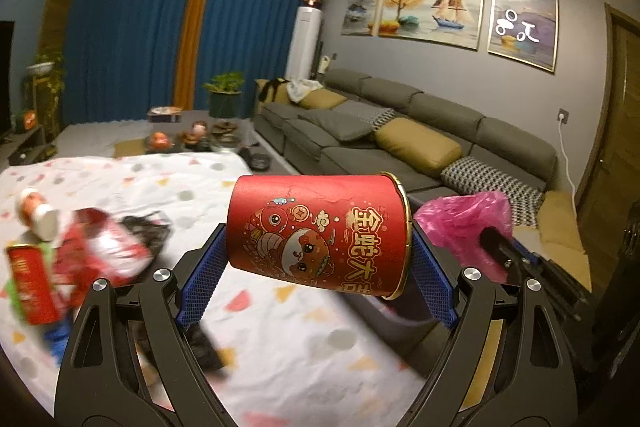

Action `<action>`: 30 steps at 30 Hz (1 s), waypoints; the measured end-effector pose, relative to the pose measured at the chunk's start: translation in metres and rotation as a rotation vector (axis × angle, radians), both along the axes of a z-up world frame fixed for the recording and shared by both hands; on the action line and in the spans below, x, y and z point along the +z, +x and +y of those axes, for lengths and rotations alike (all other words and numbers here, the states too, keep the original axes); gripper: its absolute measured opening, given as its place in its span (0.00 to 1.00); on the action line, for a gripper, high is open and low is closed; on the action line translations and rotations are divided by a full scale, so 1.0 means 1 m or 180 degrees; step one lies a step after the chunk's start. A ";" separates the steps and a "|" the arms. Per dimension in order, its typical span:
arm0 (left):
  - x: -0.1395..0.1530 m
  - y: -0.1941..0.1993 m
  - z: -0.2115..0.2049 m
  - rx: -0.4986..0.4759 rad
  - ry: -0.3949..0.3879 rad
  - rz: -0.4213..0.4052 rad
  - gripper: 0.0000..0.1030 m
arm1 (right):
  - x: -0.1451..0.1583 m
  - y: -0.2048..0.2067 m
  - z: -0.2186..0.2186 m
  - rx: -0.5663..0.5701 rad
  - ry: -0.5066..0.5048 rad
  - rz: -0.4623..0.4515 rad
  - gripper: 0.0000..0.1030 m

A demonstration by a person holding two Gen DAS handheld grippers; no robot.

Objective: Collect trash
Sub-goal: 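Carry the red cup in the left tool and pink bag in the right tool over the bin, then open the left tool dropping the red cup while the right tool releases the pink bag into the bin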

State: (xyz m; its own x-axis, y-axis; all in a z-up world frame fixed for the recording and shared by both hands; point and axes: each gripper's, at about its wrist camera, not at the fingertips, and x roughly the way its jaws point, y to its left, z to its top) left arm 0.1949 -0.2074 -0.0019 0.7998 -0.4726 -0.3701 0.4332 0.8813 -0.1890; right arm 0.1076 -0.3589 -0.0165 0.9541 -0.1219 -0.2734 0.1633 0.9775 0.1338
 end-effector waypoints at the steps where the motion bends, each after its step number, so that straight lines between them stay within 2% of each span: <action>1: -0.002 0.005 -0.008 -0.0029 -0.0006 0.0015 0.82 | -0.002 0.004 -0.004 -0.0029 -0.0024 0.0010 0.08; 14: -0.030 0.051 -0.072 -0.0274 0.0039 0.0202 0.82 | -0.027 0.032 -0.043 -0.0165 0.0069 0.0141 0.08; 22: -0.047 0.071 -0.090 -0.0342 0.0129 0.0321 0.82 | -0.033 0.043 -0.052 -0.0155 0.0126 0.0221 0.08; 30: -0.064 0.079 -0.094 -0.0391 0.0097 0.0450 0.82 | -0.035 0.054 -0.057 -0.0145 0.0168 0.0289 0.08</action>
